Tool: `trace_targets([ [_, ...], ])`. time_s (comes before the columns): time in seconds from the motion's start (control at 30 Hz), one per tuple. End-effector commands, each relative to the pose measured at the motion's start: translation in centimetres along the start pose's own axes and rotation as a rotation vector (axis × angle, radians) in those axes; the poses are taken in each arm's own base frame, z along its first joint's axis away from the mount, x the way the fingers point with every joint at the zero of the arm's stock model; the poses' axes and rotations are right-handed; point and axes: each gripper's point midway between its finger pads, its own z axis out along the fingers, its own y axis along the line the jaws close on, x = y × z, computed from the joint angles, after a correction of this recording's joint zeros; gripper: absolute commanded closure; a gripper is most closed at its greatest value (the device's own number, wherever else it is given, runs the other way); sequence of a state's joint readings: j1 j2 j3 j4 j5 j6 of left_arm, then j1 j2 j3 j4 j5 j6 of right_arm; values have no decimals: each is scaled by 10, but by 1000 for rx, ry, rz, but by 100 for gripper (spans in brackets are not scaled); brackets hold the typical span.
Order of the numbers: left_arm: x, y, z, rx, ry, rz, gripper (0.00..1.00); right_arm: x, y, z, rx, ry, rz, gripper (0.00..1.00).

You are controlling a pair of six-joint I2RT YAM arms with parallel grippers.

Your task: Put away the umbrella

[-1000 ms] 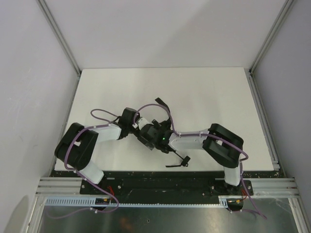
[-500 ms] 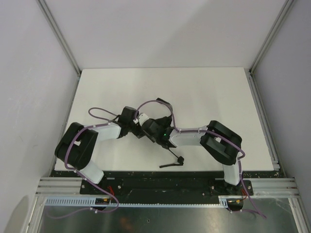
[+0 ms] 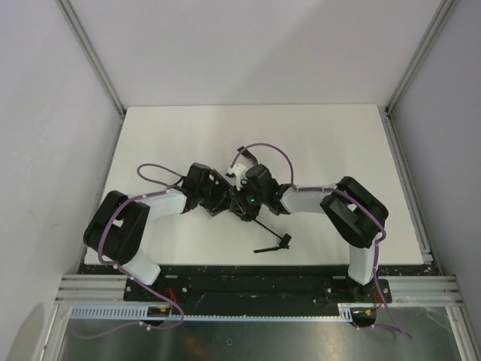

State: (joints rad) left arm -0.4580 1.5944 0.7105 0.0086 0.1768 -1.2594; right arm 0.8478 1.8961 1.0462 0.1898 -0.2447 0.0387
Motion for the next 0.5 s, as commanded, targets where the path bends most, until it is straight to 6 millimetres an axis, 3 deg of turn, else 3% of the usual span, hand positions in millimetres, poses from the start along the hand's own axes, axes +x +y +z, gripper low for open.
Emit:
trace_targets([
  [0.0, 12, 53, 1, -171, 26, 83, 16, 40, 34, -13, -282, 123, 191, 100],
  [0.1, 11, 54, 2, -175, 18, 86, 18, 31, 37, -21, -385, 86, 244, 100],
  [0.2, 8, 56, 3, -178, 5, 97, 26, 25, 42, -29, -481, 65, 269, 100],
  [0.33, 7, 49, 5, -149, -1, 104, 57, 20, 53, -39, -584, 54, 265, 100],
  [0.4, 8, 44, 5, -132, -5, 105, 75, 19, 52, -41, -594, 54, 268, 100],
  [0.47, 8, 42, 4, -118, -9, 100, 86, 19, 47, -42, -559, 60, 270, 100],
])
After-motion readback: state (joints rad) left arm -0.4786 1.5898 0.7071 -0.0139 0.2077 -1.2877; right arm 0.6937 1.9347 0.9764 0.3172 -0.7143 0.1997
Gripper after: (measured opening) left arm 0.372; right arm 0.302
